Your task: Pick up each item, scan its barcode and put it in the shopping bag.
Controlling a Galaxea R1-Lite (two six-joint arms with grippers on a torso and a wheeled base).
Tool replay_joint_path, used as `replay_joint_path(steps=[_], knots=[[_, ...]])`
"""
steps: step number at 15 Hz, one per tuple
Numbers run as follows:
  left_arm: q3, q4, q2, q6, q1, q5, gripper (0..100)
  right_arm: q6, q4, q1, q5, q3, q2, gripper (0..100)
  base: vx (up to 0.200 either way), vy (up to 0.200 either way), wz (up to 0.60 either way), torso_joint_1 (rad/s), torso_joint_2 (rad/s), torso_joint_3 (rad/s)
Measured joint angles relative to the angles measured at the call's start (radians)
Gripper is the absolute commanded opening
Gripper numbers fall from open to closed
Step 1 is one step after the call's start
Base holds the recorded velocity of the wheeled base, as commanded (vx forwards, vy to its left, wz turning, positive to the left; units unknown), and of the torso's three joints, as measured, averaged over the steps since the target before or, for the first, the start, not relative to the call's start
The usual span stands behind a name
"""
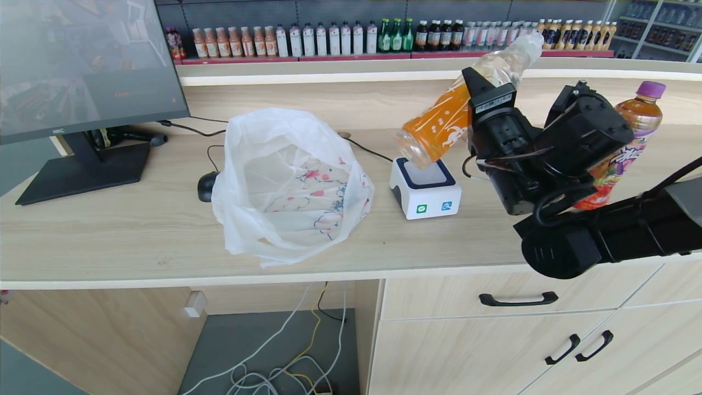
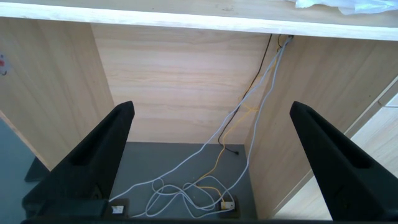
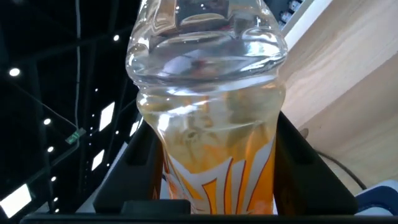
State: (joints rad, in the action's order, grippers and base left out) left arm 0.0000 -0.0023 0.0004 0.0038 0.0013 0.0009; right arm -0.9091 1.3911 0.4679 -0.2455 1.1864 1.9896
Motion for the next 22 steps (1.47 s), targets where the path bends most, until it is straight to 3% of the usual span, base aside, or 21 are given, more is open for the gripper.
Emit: replay_joint_path(steps=[11, 19, 22], knots=[[0.0, 0.0, 0.0, 0.0, 0.0, 0.0, 100, 0.416, -0.016, 0.196, 0.077, -0.046, -0.199, 0, 0.0, 0.0, 0.0, 0.0, 0.0, 0.0], [0.0, 0.0, 0.0, 0.002, 0.0, 0.0, 100, 0.812, -0.026, 0.246, 0.104, -0.147, -0.272, 0, 0.0, 0.0, 0.0, 0.0, 0.0, 0.0], [0.0, 0.0, 0.0, 0.001, 0.0, 0.0, 100, 0.944, 0.035, 0.254, 0.101, -0.203, -0.263, 0, 0.0, 0.0, 0.0, 0.0, 0.0, 0.0]])
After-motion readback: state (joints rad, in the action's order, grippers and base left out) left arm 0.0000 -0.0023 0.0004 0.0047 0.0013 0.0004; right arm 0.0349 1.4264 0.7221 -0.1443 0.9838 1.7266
